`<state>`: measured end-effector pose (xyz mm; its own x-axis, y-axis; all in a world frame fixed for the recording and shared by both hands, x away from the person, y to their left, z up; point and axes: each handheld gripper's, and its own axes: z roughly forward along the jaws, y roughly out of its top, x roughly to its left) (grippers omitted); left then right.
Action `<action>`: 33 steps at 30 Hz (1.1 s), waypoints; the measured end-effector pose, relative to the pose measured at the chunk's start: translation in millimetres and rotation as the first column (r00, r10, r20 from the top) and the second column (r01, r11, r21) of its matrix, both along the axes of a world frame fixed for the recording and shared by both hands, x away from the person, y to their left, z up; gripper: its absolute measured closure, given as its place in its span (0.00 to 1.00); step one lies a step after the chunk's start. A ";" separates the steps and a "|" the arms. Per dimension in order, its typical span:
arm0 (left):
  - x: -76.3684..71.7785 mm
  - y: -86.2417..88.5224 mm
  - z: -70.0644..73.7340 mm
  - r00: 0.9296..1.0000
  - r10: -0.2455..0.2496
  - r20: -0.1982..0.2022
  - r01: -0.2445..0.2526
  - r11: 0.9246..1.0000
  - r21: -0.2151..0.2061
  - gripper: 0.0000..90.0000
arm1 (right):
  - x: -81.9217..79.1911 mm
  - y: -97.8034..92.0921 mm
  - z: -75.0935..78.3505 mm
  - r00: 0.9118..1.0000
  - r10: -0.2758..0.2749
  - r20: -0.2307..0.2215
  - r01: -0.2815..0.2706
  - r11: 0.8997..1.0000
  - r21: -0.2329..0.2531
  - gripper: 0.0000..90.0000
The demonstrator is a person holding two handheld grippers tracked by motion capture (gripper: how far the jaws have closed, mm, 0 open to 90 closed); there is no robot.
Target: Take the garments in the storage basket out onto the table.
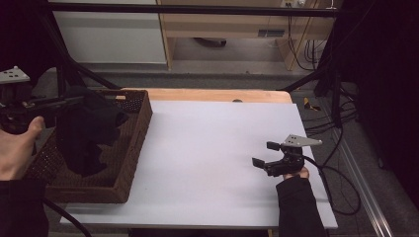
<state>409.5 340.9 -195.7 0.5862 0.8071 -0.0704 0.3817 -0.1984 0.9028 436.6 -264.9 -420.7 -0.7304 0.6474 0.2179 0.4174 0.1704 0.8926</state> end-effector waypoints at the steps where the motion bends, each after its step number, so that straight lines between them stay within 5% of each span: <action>1: -0.2 -1.8 0.5 1.000 -0.009 -0.005 0.009 1.000 -0.007 0.87 | 0.0 0.2 0.0 1.000 -0.001 -0.001 0.001 1.000 0.001 0.04; 33: -1.4 -41.9 19.1 0.994 -0.103 0.030 0.103 0.995 -0.013 0.87 | 0.0 0.3 -0.1 1.000 0.001 -0.001 -0.001 1.000 0.001 0.04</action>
